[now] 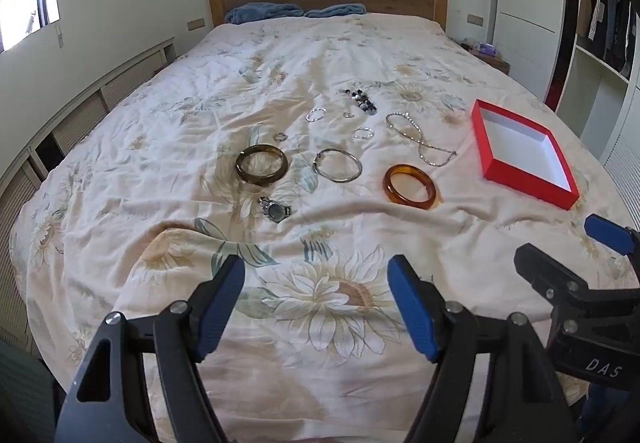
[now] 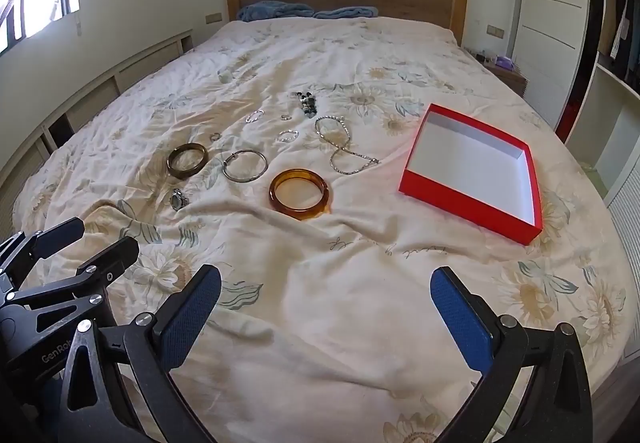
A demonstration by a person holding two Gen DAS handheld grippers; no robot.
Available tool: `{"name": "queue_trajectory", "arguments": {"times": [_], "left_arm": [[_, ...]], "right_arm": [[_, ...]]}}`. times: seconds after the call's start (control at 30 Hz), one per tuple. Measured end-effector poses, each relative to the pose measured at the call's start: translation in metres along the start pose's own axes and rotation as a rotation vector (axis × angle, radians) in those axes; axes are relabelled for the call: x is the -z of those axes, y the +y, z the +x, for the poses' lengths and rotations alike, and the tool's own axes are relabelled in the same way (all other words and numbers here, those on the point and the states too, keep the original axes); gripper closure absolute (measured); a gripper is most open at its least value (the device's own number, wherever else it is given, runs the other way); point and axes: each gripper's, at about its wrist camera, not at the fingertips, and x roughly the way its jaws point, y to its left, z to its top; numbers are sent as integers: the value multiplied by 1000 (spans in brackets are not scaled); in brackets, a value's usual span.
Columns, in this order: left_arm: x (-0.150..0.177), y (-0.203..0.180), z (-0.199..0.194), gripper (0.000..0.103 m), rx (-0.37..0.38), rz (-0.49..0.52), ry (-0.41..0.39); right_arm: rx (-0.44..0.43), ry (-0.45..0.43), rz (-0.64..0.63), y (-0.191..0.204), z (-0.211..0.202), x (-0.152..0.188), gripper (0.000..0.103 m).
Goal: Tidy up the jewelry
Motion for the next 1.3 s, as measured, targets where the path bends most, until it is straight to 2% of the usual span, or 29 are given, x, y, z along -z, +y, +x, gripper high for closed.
{"name": "queue_trajectory", "arguments": {"times": [0.67,0.87,1.3], "left_arm": [[2,2,-7,31,-16,7,-10],[3,3,-1,31,-11,15,12],[3,3,8,31,-28,14,9]], "right_arm": [[-1,-23,-4,0,-8,1,0],[-10,-15,-1,-1,-5,2,0],[-29,11,-1,1,7,5,0]]}}
